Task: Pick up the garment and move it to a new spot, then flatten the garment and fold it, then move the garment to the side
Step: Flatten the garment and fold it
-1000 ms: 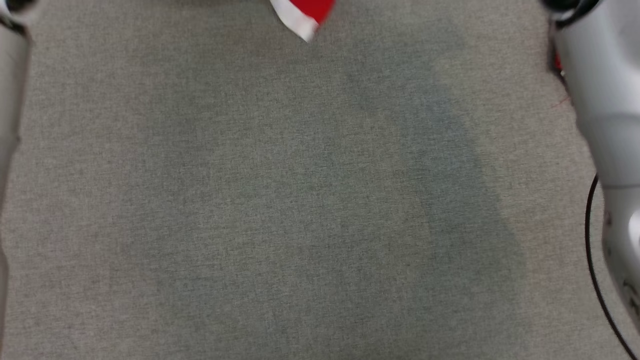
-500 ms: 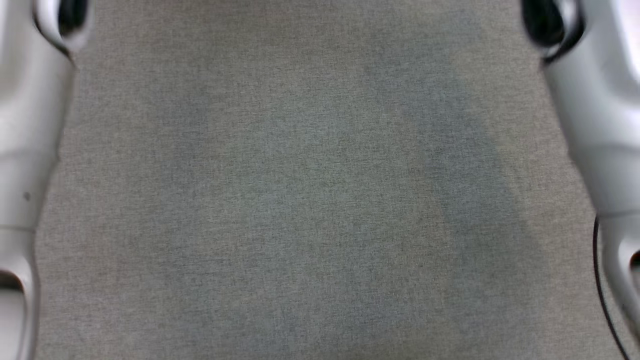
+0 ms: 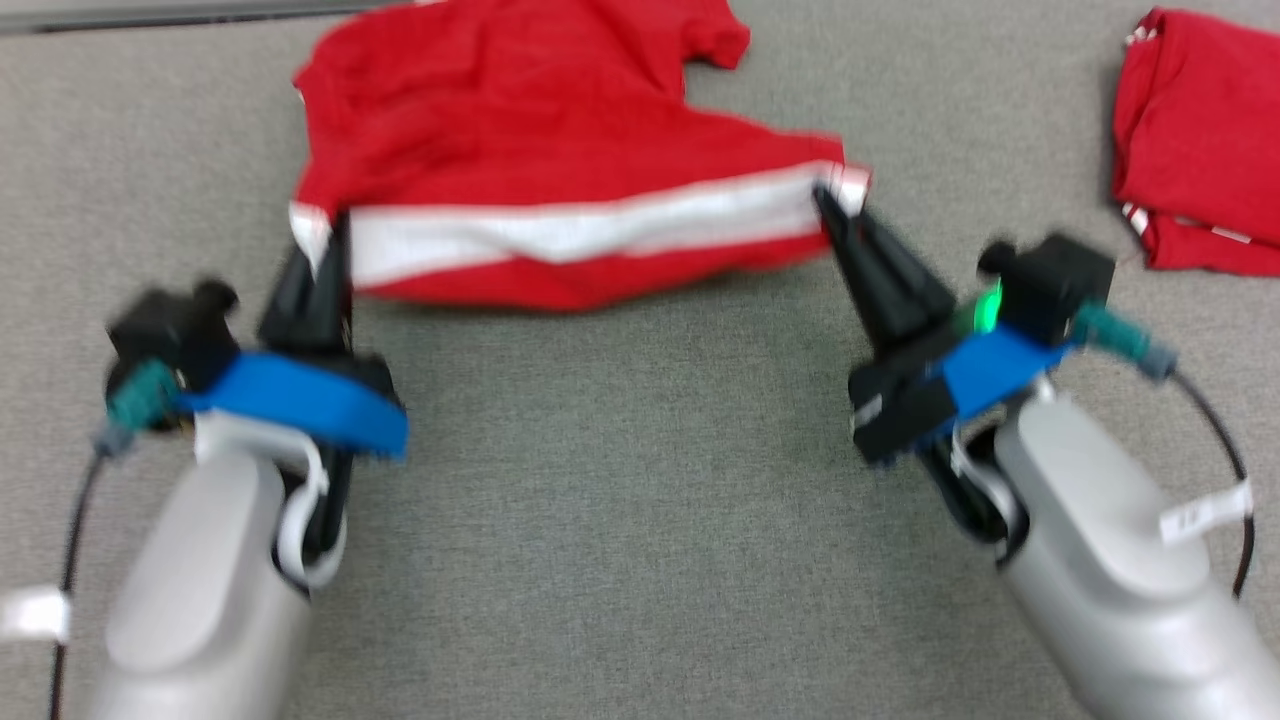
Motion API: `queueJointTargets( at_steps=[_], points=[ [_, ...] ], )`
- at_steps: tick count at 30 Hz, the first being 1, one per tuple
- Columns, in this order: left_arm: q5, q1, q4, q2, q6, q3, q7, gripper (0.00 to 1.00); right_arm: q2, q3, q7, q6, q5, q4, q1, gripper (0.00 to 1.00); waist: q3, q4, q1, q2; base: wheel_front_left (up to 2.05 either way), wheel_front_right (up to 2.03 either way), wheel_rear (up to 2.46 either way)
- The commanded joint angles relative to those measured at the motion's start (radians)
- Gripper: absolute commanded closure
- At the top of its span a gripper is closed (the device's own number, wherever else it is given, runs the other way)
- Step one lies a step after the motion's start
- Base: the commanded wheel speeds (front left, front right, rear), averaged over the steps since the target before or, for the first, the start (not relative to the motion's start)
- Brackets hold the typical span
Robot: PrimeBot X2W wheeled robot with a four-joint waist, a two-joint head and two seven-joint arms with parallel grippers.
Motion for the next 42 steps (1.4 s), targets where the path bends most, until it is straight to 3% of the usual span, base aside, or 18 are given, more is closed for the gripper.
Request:
queueJointTargets(
  at_steps=[1,15,23,33,42],
  points=[
    [0.01,0.052,-0.015,-0.007,0.003,0.016,-0.004,1.0,-0.014,0.009,-0.003,0.0,0.01,-0.02,0.058,1.0,-0.026,-0.006,0.0002,0.0,0.0,0.0,0.0],
    [0.073,0.474,-0.126,-0.113,0.0,0.112,-0.004,1.0,-0.066,0.005,-0.003,0.0,0.059,-0.171,0.519,1.0,-0.196,0.012,0.0002,0.0,0.0,0.0,0.0],
    [0.104,0.615,-0.184,-0.14,0.004,0.095,-0.004,1.0,-0.08,-0.028,-0.003,0.0,0.075,-0.236,0.682,1.0,-0.252,0.025,0.0002,0.0,0.0,0.0,0.0],
    [0.115,0.557,-0.188,-0.142,-0.01,0.067,-0.004,1.0,-0.11,-0.097,-0.003,0.0,0.032,-0.24,0.579,1.0,-0.23,0.054,0.0002,0.0,0.0,0.0,0.0],
    [0.122,0.389,-0.167,-0.146,-0.023,0.032,0.005,1.0,-0.124,-0.072,0.001,0.0,0.009,-0.145,0.29,1.0,-0.126,0.107,0.0002,0.0,0.0,0.0,0.0]
  ],
)
